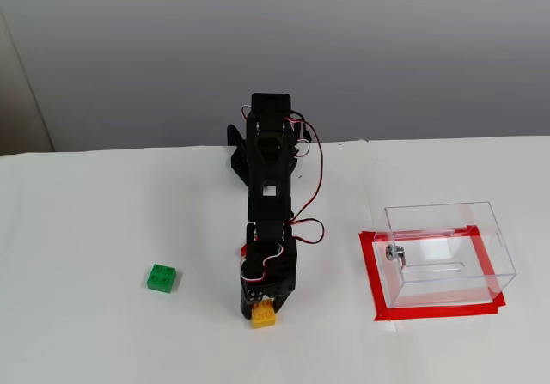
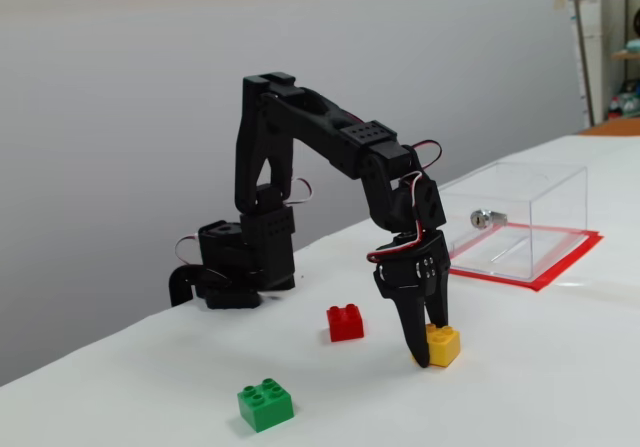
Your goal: Pick the yellow lego brick and place it into the transparent box
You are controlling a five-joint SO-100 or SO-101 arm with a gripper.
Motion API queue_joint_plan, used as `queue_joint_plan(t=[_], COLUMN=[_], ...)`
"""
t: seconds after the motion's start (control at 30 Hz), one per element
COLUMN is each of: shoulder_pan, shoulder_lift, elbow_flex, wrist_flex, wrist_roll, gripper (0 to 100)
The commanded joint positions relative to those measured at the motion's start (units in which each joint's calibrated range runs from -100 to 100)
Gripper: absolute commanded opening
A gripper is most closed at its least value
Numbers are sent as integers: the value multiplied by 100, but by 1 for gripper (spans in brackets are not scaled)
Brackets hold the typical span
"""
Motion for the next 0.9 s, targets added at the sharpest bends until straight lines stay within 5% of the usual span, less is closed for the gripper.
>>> queue_joint_plan(t=[0.0,0.37,0.87], shoulder_pan=[-54,-564,-3448], shoulder_lift=[-88,-1081,-3788], elbow_flex=[-136,-208,-208], wrist_flex=[18,192,157], wrist_roll=[-15,-15,-10], gripper=[7,7,7])
